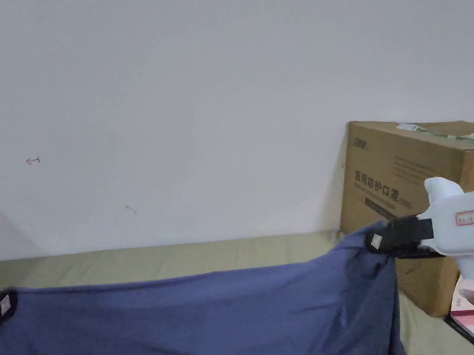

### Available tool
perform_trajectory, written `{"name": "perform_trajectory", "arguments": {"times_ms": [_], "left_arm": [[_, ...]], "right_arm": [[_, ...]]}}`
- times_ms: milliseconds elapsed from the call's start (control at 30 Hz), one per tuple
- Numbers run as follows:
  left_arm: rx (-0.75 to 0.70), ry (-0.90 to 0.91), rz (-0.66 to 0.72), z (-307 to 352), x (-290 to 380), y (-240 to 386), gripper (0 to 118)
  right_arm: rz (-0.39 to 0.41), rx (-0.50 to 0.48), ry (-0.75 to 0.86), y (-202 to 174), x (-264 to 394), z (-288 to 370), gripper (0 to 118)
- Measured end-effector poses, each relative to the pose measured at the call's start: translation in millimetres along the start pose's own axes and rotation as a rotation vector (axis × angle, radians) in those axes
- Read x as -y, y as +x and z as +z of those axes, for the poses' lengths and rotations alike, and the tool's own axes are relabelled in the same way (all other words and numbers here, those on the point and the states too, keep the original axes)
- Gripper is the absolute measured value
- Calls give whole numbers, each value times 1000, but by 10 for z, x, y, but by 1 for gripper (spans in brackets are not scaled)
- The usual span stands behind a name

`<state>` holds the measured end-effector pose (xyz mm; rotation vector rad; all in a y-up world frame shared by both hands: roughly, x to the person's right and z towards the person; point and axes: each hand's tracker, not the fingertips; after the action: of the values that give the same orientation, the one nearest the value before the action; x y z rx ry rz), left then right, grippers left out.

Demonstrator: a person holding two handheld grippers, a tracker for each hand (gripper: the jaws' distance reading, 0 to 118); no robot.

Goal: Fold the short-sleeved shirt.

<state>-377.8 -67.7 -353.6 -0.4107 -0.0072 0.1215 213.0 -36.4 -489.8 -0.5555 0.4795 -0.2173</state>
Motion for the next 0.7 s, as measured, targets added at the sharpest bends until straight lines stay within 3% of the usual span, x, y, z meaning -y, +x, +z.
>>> {"name": "perform_trajectory", "arguments": {"times_ms": [300,433,600,700], "left_arm": [[-24,60,-26,-352,-1089,36,1],[-81,122,22,-620,-1540,0,0],[-75,216,122,-1000,-1974,-16,1],[-99,200,120,-1292,-2079,-16,0]], "right_arm": [[37,66,111,-190,-1052,-142,4],[70,158,172,-229,-1615,-378,4],[30,109,247,-328,-2168,-706,4],[91,171,279,-450,-2306,-953,4]]}}
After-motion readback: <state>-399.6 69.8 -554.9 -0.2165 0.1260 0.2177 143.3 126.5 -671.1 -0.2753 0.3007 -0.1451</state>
